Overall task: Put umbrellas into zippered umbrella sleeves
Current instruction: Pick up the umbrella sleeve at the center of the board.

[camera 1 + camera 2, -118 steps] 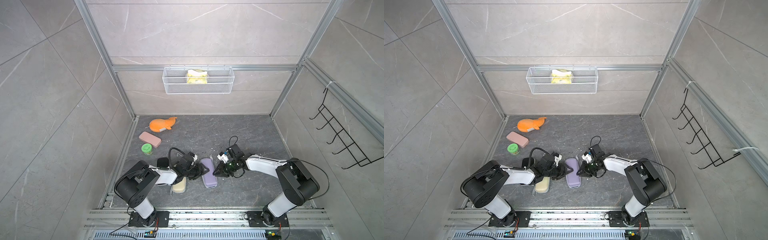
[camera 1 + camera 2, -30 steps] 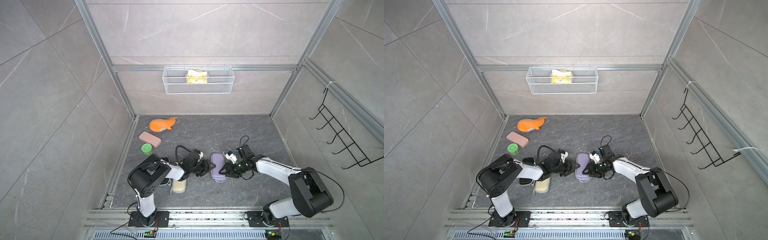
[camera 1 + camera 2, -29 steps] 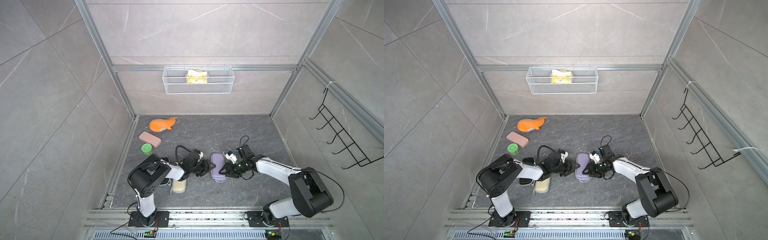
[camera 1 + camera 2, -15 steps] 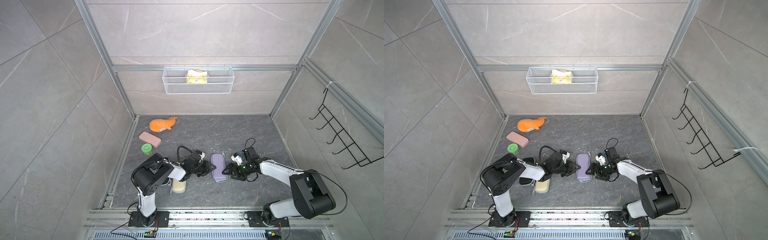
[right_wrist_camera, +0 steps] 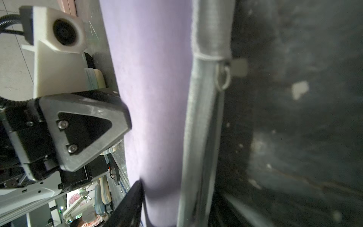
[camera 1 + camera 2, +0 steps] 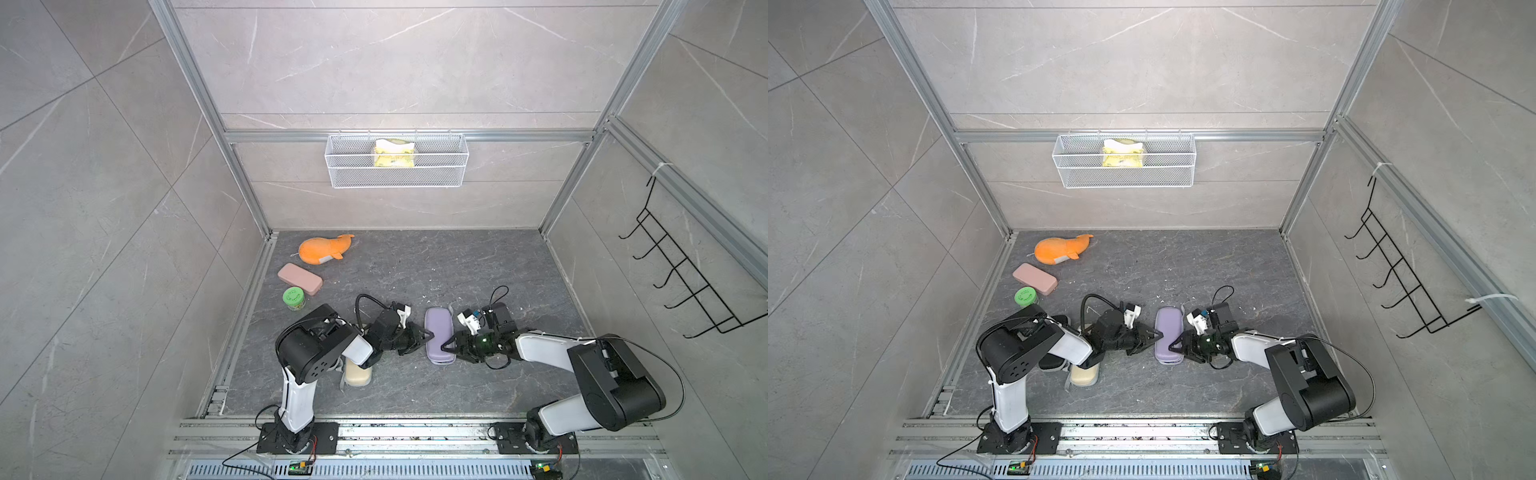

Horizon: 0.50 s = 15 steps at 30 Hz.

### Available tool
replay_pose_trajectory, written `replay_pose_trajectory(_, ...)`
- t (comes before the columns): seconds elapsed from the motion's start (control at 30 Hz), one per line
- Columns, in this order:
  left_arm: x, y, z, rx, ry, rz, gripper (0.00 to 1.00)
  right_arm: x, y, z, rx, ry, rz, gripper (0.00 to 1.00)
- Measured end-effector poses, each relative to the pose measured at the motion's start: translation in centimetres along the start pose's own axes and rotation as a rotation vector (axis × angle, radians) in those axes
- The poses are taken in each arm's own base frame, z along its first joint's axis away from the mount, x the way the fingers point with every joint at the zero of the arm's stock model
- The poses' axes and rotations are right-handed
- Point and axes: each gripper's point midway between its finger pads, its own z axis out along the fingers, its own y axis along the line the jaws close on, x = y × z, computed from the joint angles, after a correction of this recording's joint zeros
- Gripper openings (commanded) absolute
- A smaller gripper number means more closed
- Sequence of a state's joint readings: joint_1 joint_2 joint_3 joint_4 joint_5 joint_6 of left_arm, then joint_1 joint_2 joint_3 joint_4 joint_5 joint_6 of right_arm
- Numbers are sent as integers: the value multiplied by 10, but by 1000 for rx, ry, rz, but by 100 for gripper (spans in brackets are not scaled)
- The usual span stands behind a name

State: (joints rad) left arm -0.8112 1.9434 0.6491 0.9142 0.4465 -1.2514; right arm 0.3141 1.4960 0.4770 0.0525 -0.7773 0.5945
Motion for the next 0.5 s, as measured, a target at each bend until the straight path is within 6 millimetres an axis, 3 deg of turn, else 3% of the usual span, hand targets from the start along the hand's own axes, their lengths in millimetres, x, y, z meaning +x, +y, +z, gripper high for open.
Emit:
replay_pose_trajectory(0.23,-3,1,-4,-3,-33,-6,31,-2,9,1,-61,-12,20,4)
replay_pose_trajectory(0.3,-2,2,-7,-1,-39,-15,41,0,10,1,-75,-11,24,0)
replay_pose_trajectory(0.5,9,4,-24,20,-19,-58,66,-4,15,1,-101,-29,36,0)
